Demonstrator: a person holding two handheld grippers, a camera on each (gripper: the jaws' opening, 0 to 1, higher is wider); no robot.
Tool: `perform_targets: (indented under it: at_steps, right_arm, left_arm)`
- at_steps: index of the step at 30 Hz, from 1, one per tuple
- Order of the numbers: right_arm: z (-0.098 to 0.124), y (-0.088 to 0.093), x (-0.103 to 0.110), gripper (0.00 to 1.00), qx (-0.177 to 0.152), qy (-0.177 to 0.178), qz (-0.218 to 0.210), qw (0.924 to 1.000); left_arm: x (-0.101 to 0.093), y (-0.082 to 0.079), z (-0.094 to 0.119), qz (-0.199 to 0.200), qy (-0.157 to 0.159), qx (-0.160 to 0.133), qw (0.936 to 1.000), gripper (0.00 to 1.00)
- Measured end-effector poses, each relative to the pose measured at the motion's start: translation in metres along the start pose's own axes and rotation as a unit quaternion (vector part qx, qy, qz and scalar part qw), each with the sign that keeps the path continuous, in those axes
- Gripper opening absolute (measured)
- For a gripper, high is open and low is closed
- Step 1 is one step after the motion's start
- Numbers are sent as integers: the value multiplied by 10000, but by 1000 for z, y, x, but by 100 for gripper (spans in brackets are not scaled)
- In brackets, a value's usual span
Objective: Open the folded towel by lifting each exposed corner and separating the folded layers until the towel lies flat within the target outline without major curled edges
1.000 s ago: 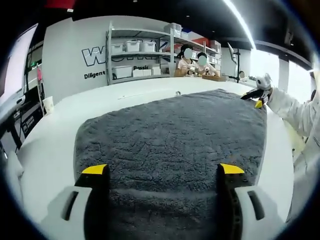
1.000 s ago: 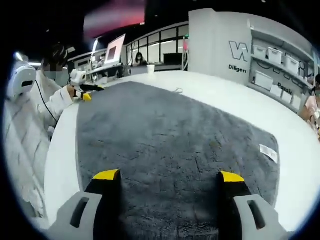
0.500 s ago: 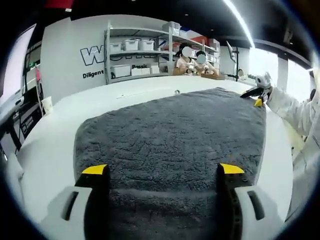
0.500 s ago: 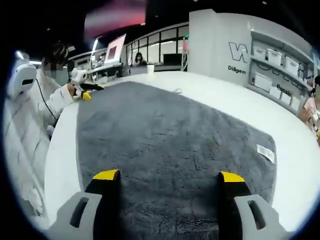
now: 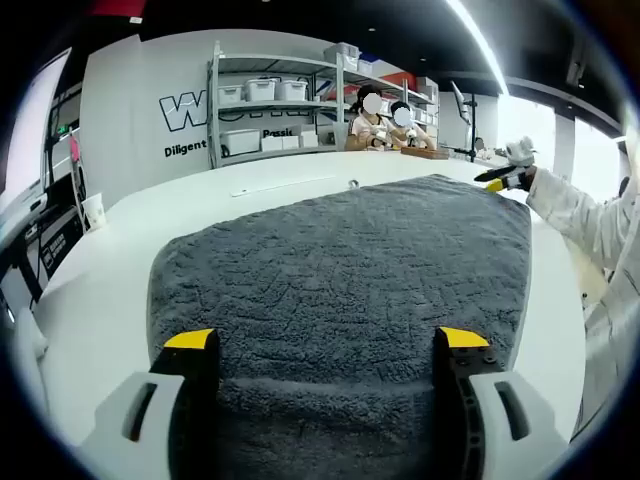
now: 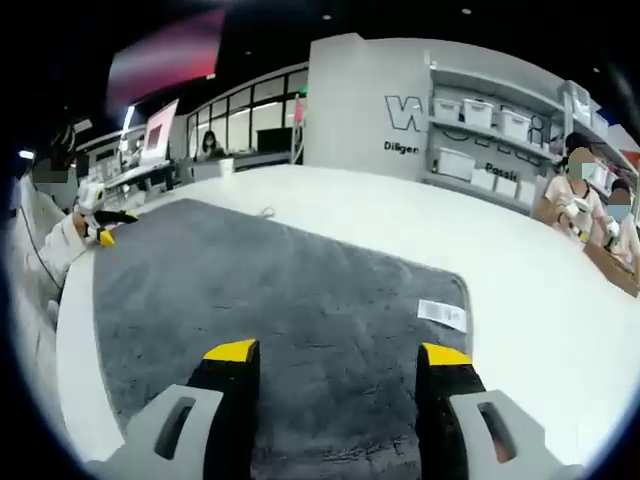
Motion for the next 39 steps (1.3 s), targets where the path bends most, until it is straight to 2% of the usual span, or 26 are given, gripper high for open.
perform_targets:
  at_steps: [2, 5, 9, 11, 13, 15, 18, 21, 22, 25, 39]
  right_arm:
    - [-6, -1, -2, 53, -4, 93, -51, 9999]
    - [-14, -2, -8, 55, 52, 377, -112, 9992]
    - [-23, -5, -17, 52, -185, 752, -508, 9957]
    - [-30, -5, -22, 50, -361, 945, -860, 9911]
    - [-35, -5, -26, 47, -418, 1100, -960, 9884]
    - [-41, -3, -27, 44, -382, 1134, -923, 9885]
    - [-49, 1, -25, 47, -197, 1124, -872, 9896]
    - [-51, 11, -24, 49, 235, 1291, -522, 9900]
    - [-52, 8, -23, 49, -23, 1270, -566, 9903]
    - [-50, 8, -26, 49, 56, 1294, -617, 9897]
    - [-48, 9, -26, 49, 28, 1315, -608, 9894]
  left_arm:
    - [0, 0, 0, 1, -1, -5, 10000, 88]
    - [0, 0, 0, 1, -2, -9, 10000, 88]
    - [0, 0, 0, 7, -5, -16, 10000, 88]
    - [-1, 0, 0, 8, -22, 3, 10000, 88]
    - [-1, 0, 0, 7, -23, 12, 10000, 88]
    - [0, 0, 0, 7, -21, 3, 10000, 88]
    - [0, 1, 0, 9, -21, -8, 10000, 88]
    - [0, 1, 0, 10, -20, -6, 10000, 88]
    - [0, 1, 0, 12, -19, -11, 10000, 88]
    - [0, 1, 1, 13, -20, -13, 10000, 88]
    - [0, 0, 0, 6, -16, 2, 10000, 88]
Point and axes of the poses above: the point that each gripper's makers call its tool centre point, and the gripper's own axes: z roughly backward along the fingers, x roughly to its left, y roughly out of its underside, the point moved 10 cm from there along z, roughly backward along the fingers, and after that the axes turned 4 degrees about -x, right-handed, at the moved point
